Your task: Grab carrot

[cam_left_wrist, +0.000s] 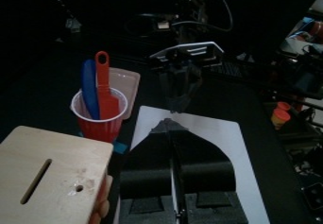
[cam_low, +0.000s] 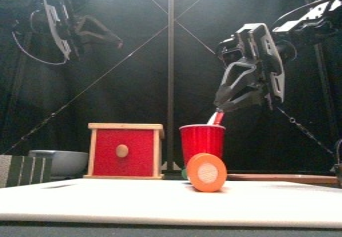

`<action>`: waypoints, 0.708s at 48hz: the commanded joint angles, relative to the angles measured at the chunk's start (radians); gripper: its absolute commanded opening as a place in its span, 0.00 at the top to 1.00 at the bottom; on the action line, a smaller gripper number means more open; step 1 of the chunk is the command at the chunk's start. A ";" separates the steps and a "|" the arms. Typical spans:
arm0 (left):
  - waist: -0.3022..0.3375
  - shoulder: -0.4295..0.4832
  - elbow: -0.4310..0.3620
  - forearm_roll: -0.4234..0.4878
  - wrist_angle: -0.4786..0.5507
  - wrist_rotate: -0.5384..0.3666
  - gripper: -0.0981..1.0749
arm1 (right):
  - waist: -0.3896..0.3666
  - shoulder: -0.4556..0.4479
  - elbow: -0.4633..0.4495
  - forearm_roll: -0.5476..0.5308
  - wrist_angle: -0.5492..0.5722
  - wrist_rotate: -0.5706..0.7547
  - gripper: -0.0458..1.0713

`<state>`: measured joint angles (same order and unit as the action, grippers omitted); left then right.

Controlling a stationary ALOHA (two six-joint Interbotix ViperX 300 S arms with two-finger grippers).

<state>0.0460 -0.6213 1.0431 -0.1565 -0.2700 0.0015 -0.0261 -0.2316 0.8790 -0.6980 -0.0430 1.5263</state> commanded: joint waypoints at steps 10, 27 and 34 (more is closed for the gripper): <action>0.006 -0.002 -0.018 0.018 -0.015 0.003 0.84 | 0.011 0.049 -0.043 0.222 -0.028 0.003 0.15; 0.015 -0.002 -0.015 0.018 -0.034 0.003 0.84 | 0.066 0.077 -0.091 0.647 0.189 0.003 0.04; 0.023 -0.002 -0.015 0.017 -0.034 0.002 0.84 | 0.089 0.132 -0.190 0.721 0.322 0.005 0.04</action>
<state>0.0629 -0.6213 1.0446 -0.1411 -0.2945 0.0031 0.0552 -0.1043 0.7563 -0.0061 0.2270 1.5324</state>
